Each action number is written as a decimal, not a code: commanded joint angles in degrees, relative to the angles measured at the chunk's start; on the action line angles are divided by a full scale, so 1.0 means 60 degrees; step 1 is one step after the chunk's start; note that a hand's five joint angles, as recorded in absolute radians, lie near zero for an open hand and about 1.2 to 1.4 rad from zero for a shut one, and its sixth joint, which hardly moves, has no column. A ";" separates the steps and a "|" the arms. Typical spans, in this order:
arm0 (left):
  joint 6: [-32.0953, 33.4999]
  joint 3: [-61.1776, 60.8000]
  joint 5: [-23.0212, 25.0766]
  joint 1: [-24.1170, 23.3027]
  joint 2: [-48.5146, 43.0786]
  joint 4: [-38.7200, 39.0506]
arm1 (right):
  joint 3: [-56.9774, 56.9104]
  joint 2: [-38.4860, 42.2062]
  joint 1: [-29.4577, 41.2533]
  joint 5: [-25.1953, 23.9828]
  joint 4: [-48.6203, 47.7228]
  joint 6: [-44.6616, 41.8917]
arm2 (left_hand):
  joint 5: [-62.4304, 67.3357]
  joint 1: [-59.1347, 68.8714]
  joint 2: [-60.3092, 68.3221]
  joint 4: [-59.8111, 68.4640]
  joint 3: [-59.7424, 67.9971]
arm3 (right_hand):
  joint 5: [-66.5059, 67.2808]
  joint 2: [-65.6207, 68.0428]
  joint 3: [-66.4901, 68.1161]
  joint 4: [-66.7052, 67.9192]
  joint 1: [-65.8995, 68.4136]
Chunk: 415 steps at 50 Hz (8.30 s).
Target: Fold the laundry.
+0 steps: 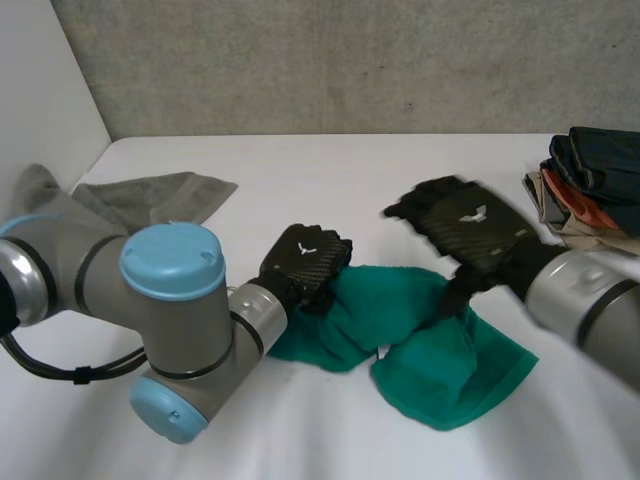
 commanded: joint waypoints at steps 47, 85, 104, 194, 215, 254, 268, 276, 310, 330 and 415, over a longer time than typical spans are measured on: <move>0.3021 -0.0124 -0.0034 0.0760 0.0888 0.4625 | -0.2421 0.2668 -0.0187 0.0863 -0.4376 0.1174 | 0.2607 0.2361 0.1936 0.1917 0.2006 | 1.1242 1.1271 1.1356 1.1332 1.1167; 0.1602 -0.2211 -0.0709 0.3132 0.2018 -0.0973 | -0.0586 0.3885 0.0091 0.0936 -0.1811 -0.1773 | -0.6759 -0.7005 -0.7430 -0.7449 -0.7361 | 1.1242 1.1271 1.1356 1.1332 1.1167; 0.1439 -0.0833 0.0948 0.3880 -0.0562 -0.1046 | -0.0601 0.3928 0.0091 0.0950 -0.1826 -0.1803 | -0.3669 -0.3915 -0.4340 -0.4359 -0.4271 | 1.1242 1.1271 1.1356 1.1332 1.1167; 0.1014 0.0925 0.0069 0.4333 0.6718 -0.2217 | -0.5817 -0.0467 -0.3718 0.0337 0.2553 -0.1803 | 0.2607 0.2361 0.1936 0.1917 0.2006 | 1.1242 1.1271 1.1356 1.1332 1.1167; 0.2625 0.4788 -0.0004 0.3850 0.0523 0.0298 | -0.8494 0.4660 -0.1463 0.2619 0.0698 -0.1643 | 0.2607 0.2361 0.1936 0.1917 0.2006 | 1.1242 1.1271 1.1356 1.1332 1.1167; 0.2888 -0.2735 -0.0942 0.3748 0.1209 0.2852 | -0.2741 0.4763 -0.1080 0.1785 -0.2048 -0.2254 | 0.2607 0.2361 0.1936 0.1917 0.2006 | 1.1242 1.1271 1.1356 1.1332 1.1167; 0.6025 -0.5622 -0.1294 0.3484 0.5558 -0.5008 | 0.0966 0.0707 -0.2442 0.2753 0.3448 -0.6958 | 0.2607 0.2361 0.1936 0.1917 0.2006 | 1.1242 1.1271 1.1356 1.1332 1.1167; 0.5907 -0.5082 -0.1264 0.3425 0.5152 -0.2646 | 0.0851 0.1186 -0.2589 0.2430 0.2248 -0.6214 | 0.2607 0.2361 0.1936 0.1917 0.2006 | 1.1242 1.1271 1.1356 1.1332 1.1167; 0.5936 0.3386 -0.2026 0.1961 -0.2878 0.1488 | -0.6316 0.7316 -0.0231 0.4539 -0.1914 -0.4002 | -0.9059 -0.9306 -0.9730 -0.9750 -0.9661 | -0.0425 -0.0396 -0.0310 -0.0335 -0.0500; 0.3023 -0.1653 -0.1338 0.1770 0.1751 0.1591 | -0.1510 0.3313 -0.3131 0.0658 0.1265 -0.1436 | -0.9059 -0.9306 -0.9730 -0.9750 -0.9661 | 0.2613 0.2642 0.2727 0.2703 0.2537; 0.2582 -0.3279 -0.1206 0.2210 0.3495 0.2089 | -0.0527 0.4177 0.0312 0.2370 -0.1327 -0.2329 | -0.9059 -0.9306 -0.9730 -0.9750 -0.9661 | 1.1241 1.1271 1.1356 1.1332 1.1166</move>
